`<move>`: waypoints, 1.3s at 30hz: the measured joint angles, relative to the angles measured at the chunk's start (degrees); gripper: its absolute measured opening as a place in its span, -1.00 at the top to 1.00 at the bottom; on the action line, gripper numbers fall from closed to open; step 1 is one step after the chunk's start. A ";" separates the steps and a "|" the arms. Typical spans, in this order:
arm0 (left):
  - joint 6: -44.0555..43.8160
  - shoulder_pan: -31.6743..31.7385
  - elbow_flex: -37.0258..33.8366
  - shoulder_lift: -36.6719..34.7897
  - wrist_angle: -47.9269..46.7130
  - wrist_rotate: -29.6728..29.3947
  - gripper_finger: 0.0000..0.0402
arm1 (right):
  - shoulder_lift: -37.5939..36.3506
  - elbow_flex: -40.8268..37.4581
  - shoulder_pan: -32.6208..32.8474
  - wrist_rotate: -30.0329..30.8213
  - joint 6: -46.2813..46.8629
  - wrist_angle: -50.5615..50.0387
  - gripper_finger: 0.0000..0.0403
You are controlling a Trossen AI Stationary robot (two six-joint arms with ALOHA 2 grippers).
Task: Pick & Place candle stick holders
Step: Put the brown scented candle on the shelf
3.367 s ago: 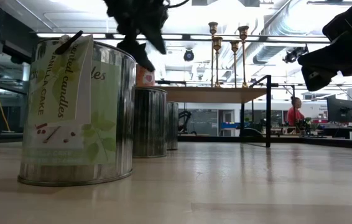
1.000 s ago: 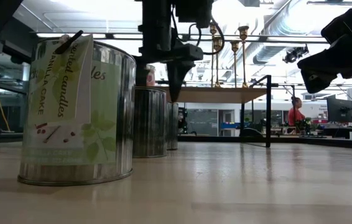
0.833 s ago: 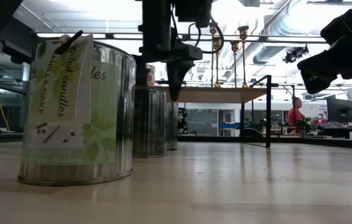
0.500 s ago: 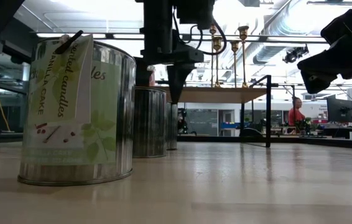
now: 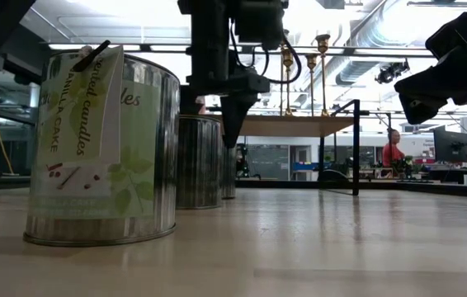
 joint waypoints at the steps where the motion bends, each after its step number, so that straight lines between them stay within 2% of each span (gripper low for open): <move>1: 0.05 0.00 0.01 -0.02 0.12 -0.02 -0.97 | 0.00 0.00 0.00 -0.01 0.00 0.02 0.98; 9: 1.08 0.76 -0.05 -0.04 0.67 0.55 -0.97 | 0.00 0.00 0.02 0.00 0.00 0.02 0.98; 16: 1.51 0.70 -4.12 -0.04 5.28 4.05 -0.97 | 0.00 0.00 0.02 0.00 0.00 0.02 0.98; 39: 2.99 0.74 -4.28 -0.04 7.50 3.80 -0.97 | 0.00 0.00 0.00 0.00 -0.01 0.02 0.98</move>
